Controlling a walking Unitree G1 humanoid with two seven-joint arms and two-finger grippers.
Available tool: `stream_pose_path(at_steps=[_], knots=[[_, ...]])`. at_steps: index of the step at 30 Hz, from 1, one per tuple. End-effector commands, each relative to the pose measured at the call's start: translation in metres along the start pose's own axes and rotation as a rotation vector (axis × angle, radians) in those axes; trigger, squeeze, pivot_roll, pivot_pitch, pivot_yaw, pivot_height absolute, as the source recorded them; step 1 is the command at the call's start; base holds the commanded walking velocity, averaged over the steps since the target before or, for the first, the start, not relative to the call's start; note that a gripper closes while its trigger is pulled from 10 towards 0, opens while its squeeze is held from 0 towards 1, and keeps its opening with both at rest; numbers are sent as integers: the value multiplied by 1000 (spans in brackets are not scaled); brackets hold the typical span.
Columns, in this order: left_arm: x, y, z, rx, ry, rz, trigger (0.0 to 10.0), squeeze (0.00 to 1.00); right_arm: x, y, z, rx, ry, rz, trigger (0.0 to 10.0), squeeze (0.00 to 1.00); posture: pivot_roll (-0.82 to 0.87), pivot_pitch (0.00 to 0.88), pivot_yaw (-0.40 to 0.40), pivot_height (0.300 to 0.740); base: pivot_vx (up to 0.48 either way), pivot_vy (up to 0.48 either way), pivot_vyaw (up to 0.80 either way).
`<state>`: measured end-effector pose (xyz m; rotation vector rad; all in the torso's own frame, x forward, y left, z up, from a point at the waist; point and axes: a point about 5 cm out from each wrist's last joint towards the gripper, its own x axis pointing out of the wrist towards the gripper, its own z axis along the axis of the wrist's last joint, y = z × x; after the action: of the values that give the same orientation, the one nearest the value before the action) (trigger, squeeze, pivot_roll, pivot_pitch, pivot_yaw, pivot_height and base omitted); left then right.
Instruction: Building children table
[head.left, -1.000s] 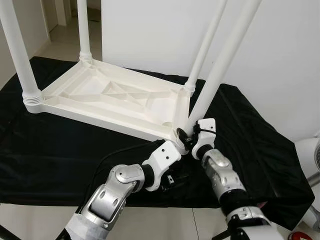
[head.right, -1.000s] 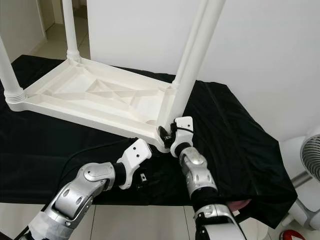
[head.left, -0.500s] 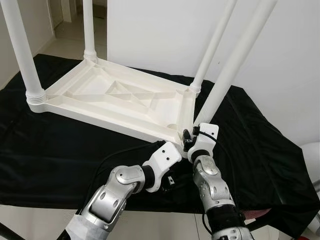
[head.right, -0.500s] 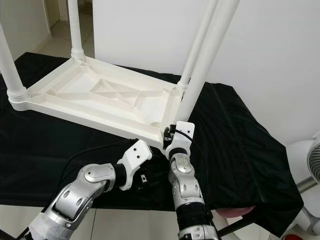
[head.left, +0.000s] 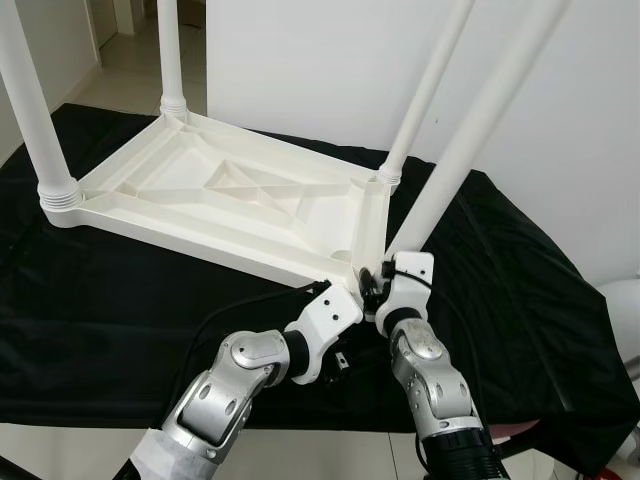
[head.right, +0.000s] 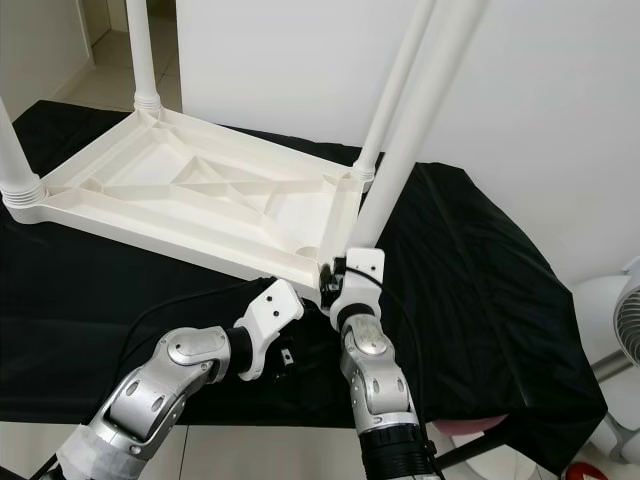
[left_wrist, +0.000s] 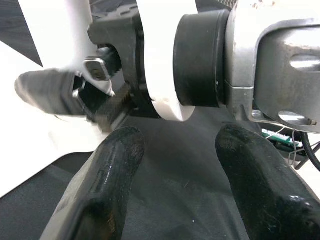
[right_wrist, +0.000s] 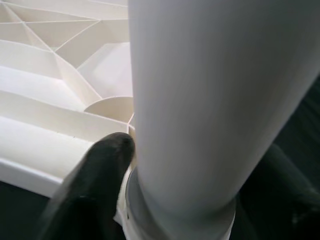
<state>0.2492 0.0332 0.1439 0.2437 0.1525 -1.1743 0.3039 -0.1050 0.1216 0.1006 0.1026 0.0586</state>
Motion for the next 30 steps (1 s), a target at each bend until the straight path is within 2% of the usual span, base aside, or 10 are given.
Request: stream_pose_path(at_steps=[1,2,3,4,8,11,13,14,16,30], knots=[[4,-1,3,13,-2,36,10000,0,-4,-4,-11,18,32,23,10000,1000,37,0,-180,740,0,0,0],[4,-1,3,13,-2,36,10000,0,-4,-4,-11,18,32,23,10000,1000,37,0,-180,740,0,0,0],[3,-1,3,14,-1,36,10000,0,-3,-10,-9,-2,11,62,10000,843,38,0,-180,740,0,0,0],[3,-1,3,14,0,37,10000,0,-2,-16,-8,-25,-6,99,10000,0,39,0,-182,740,0,0,0],[3,-1,2,14,0,38,10000,0,-1,-23,-8,-37,-11,126,10000,0,39,0,-181,740,0,0,0],[2,0,2,13,2,41,10000,0,-1,-42,-5,-112,-29,305,10000,0,34,0,-172,740,0,0,0],[2,0,2,13,2,41,10000,0,-1,-42,-5,-112,-29,305,10000,0,34,0,-172,740,0,0,0],[2,2,3,15,1,46,10000,0,2,-56,-2,-156,-30,408,10000,0,33,0,-171,740,0,0,0],[3,2,4,17,-1,48,10000,0,4,-61,1,-154,-42,464,10000,0,33,0,-171,740,0,0,0],[2,5,5,23,1,49,10000,0,30,-51,1,-220,7,667,10000,0,47,0,-160,740,0,0,0]])
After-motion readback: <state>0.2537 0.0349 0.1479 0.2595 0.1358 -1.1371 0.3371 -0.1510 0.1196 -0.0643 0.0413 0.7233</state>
